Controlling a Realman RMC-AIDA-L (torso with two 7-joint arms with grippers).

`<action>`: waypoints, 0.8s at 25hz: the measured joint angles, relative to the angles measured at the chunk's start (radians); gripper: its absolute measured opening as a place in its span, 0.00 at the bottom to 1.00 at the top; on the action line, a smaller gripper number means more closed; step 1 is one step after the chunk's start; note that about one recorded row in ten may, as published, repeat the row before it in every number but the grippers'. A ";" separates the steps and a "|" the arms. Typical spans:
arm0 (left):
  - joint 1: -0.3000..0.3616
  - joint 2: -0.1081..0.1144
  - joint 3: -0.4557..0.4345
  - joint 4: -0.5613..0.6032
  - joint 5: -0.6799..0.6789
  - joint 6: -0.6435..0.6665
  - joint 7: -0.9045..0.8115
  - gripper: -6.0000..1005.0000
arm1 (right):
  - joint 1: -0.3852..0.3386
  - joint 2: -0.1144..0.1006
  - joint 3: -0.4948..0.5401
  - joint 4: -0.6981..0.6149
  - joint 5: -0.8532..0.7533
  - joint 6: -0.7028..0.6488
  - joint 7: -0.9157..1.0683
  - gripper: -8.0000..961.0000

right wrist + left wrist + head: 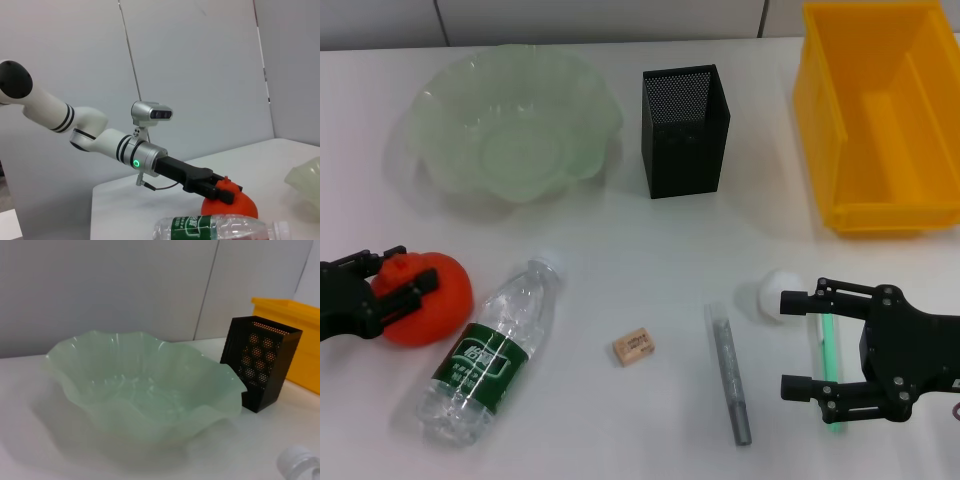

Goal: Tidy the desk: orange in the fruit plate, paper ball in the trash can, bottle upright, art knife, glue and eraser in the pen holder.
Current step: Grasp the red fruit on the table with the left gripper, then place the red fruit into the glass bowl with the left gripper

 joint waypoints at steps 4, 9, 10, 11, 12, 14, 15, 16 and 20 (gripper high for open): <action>0.001 -0.002 -0.004 0.014 -0.005 0.016 -0.004 0.48 | -0.003 0.000 0.000 0.000 0.000 0.000 0.000 0.87; 0.000 -0.006 -0.014 0.078 -0.028 0.085 -0.044 0.37 | -0.005 0.000 0.000 0.000 0.000 0.003 0.001 0.87; -0.002 -0.010 -0.017 0.103 -0.051 0.117 -0.049 0.34 | -0.005 0.000 0.001 0.000 0.000 0.001 0.001 0.87; -0.008 -0.011 -0.017 0.119 -0.080 0.142 -0.052 0.32 | -0.005 0.000 0.002 0.000 0.000 0.000 0.001 0.87; -0.019 -0.012 -0.016 0.130 -0.112 0.158 -0.056 0.29 | -0.005 0.000 0.006 0.000 0.001 -0.001 0.001 0.87; -0.057 -0.012 -0.012 0.138 -0.155 0.162 -0.063 0.26 | -0.003 0.000 0.013 0.000 0.006 -0.003 0.003 0.87; -0.087 -0.012 -0.012 0.134 -0.163 0.143 -0.066 0.26 | -0.003 0.000 0.018 0.000 0.010 -0.004 0.006 0.87; -0.116 -0.013 -0.011 0.129 -0.163 0.122 -0.067 0.25 | -0.004 0.000 0.021 0.000 0.015 -0.006 0.011 0.87; -0.248 -0.012 -0.007 0.057 -0.160 -0.015 -0.056 0.22 | -0.007 -0.004 0.036 0.000 0.026 -0.020 0.026 0.87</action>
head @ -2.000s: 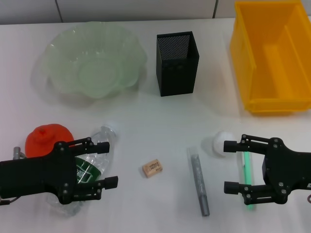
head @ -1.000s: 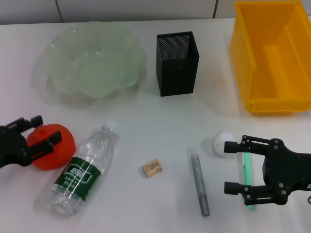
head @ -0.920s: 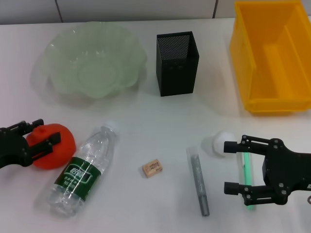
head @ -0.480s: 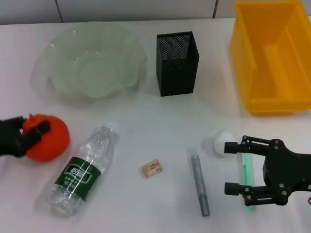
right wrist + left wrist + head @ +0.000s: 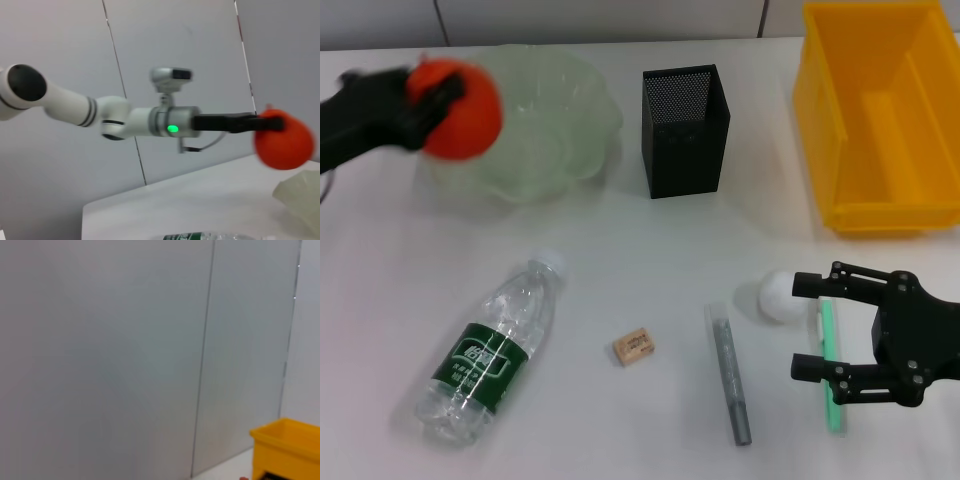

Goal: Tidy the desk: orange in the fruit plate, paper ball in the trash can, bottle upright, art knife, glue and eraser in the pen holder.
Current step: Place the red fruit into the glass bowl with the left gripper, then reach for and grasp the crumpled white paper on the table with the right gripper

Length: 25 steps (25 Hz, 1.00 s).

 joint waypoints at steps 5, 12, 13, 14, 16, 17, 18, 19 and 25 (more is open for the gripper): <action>-0.124 -0.004 0.013 -0.109 -0.004 -0.212 0.027 0.18 | 0.000 -0.001 0.004 0.000 0.000 -0.004 0.002 0.87; -0.152 -0.007 0.023 -0.158 -0.016 -0.290 0.033 0.33 | 0.000 0.000 0.012 -0.025 0.001 -0.004 0.075 0.87; -0.128 -0.005 0.024 -0.149 -0.033 -0.241 0.039 0.36 | 0.000 0.000 0.015 -0.052 0.001 -0.009 0.117 0.87; -0.128 -0.005 0.024 -0.149 -0.033 -0.241 0.039 0.39 | 0.000 0.000 0.015 -0.052 0.001 -0.009 0.117 0.87; -0.097 -0.001 0.023 -0.133 -0.050 -0.184 0.038 0.44 | 0.001 0.000 0.015 -0.104 0.001 -0.024 0.185 0.87; -0.077 0.001 0.023 -0.121 -0.055 -0.149 0.035 0.47 | 0.003 0.001 0.014 -0.141 0.001 -0.036 0.231 0.87; -0.029 0.002 0.025 -0.087 -0.057 -0.074 0.031 0.50 | 0.006 0.002 0.015 -0.180 0.002 -0.045 0.273 0.87; -0.029 0.002 0.025 -0.087 -0.057 -0.074 0.031 0.55 | 0.011 0.003 0.011 -0.247 0.002 -0.059 0.342 0.87; 0.137 0.004 0.122 0.016 -0.053 0.159 0.040 0.78 | 0.057 0.005 -0.070 -0.646 -0.010 -0.095 0.753 0.87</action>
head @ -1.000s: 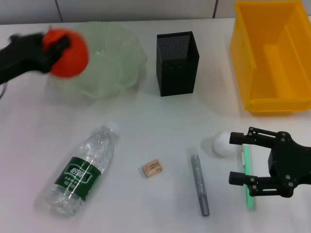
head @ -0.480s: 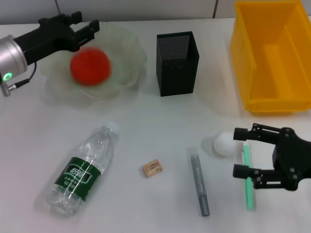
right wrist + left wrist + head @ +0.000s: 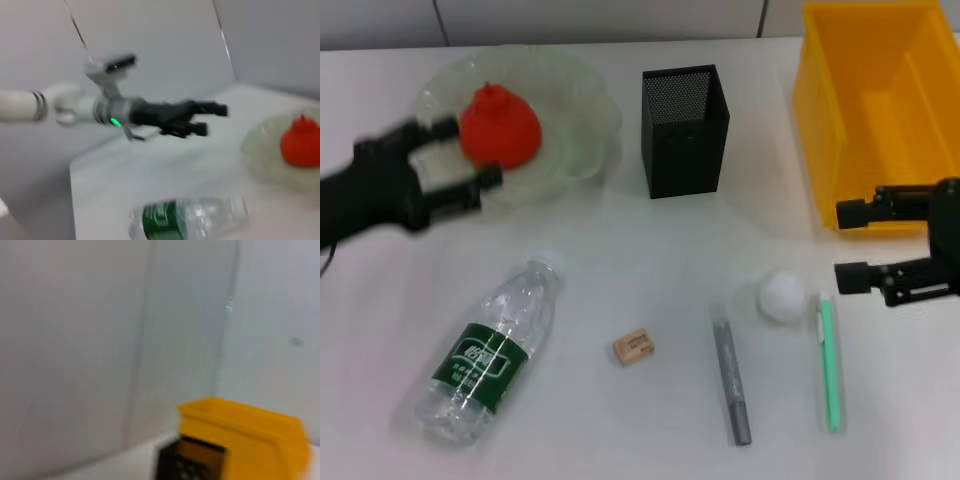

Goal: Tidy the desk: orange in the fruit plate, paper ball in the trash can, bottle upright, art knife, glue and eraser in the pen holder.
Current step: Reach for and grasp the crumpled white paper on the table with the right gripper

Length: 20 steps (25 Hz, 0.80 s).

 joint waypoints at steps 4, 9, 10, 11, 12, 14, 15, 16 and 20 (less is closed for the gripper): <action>0.083 0.000 0.076 0.028 0.000 0.078 0.003 0.84 | 0.078 -0.004 -0.148 -0.246 -0.152 0.006 0.291 0.87; 0.135 0.000 0.142 0.030 0.002 0.142 0.018 0.85 | 0.190 -0.004 -0.377 -0.359 -0.416 0.006 0.541 0.87; 0.137 0.000 0.146 0.027 0.003 0.143 0.018 0.85 | 0.207 -0.004 -0.424 -0.353 -0.451 0.015 0.567 0.87; 0.138 0.000 0.148 0.025 0.003 0.140 0.018 0.85 | 0.222 -0.003 -0.472 -0.341 -0.489 0.029 0.593 0.87; 0.138 0.000 0.148 0.023 0.003 0.137 0.018 0.85 | 0.230 -0.002 -0.504 -0.330 -0.516 0.041 0.609 0.87; 0.138 0.000 0.150 0.021 0.004 0.132 0.018 0.85 | 0.239 -0.002 -0.573 -0.300 -0.557 0.082 0.635 0.87; 0.138 0.000 0.151 0.021 0.004 0.127 0.018 0.85 | 0.241 -0.002 -0.610 -0.278 -0.567 0.111 0.644 0.87; 0.138 0.000 0.151 0.020 0.004 0.123 0.018 0.85 | 0.241 -0.002 -0.637 -0.259 -0.571 0.134 0.649 0.87; 0.133 0.000 0.157 0.020 0.004 0.114 0.018 0.85 | 0.245 -0.001 -0.726 -0.185 -0.585 0.243 0.661 0.86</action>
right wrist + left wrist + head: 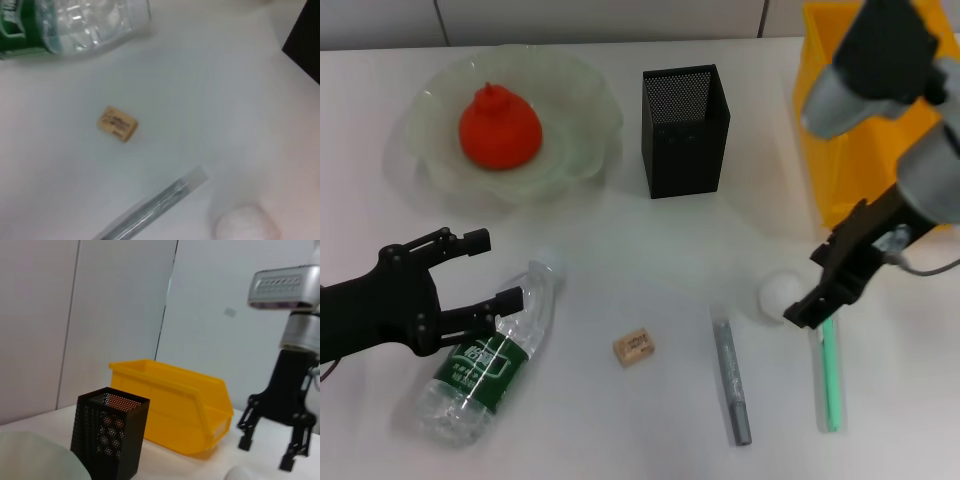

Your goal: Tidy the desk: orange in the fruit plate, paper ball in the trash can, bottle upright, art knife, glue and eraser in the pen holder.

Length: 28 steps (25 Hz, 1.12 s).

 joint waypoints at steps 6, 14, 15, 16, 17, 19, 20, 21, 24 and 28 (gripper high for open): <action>-0.002 0.000 0.011 0.000 0.000 -0.001 -0.001 0.85 | 0.013 0.001 -0.101 0.092 -0.045 0.149 0.042 0.86; -0.001 -0.002 0.012 -0.001 0.000 -0.015 -0.001 0.84 | 0.060 0.004 -0.140 0.249 -0.016 0.258 0.043 0.81; -0.001 -0.002 0.012 -0.001 0.000 -0.015 -0.001 0.84 | 0.066 0.004 -0.138 0.263 -0.009 0.259 0.041 0.78; -0.001 -0.001 0.012 -0.001 0.000 -0.015 -0.002 0.84 | 0.069 0.004 -0.136 0.269 -0.004 0.258 0.040 0.74; -0.001 -0.001 0.012 -0.001 0.000 -0.015 -0.002 0.84 | 0.070 0.003 -0.131 0.269 -0.001 0.253 0.040 0.71; -0.001 -0.001 0.012 -0.001 0.000 -0.015 -0.002 0.84 | 0.067 0.001 -0.109 0.250 0.003 0.234 0.040 0.64; -0.001 -0.001 0.012 -0.001 0.000 -0.015 -0.002 0.84 | 0.064 0.001 -0.086 0.230 0.004 0.214 0.040 0.61; -0.001 -0.001 0.012 -0.001 0.000 -0.014 -0.002 0.84 | 0.062 0.000 -0.062 0.210 0.004 0.193 0.040 0.58; 0.000 -0.001 0.012 0.000 0.000 -0.007 -0.005 0.84 | 0.047 -0.002 0.056 0.074 0.005 0.091 0.040 0.50; 0.001 0.000 0.007 0.002 0.000 0.003 -0.010 0.84 | 0.032 -0.010 0.346 -0.196 -0.029 -0.045 0.024 0.47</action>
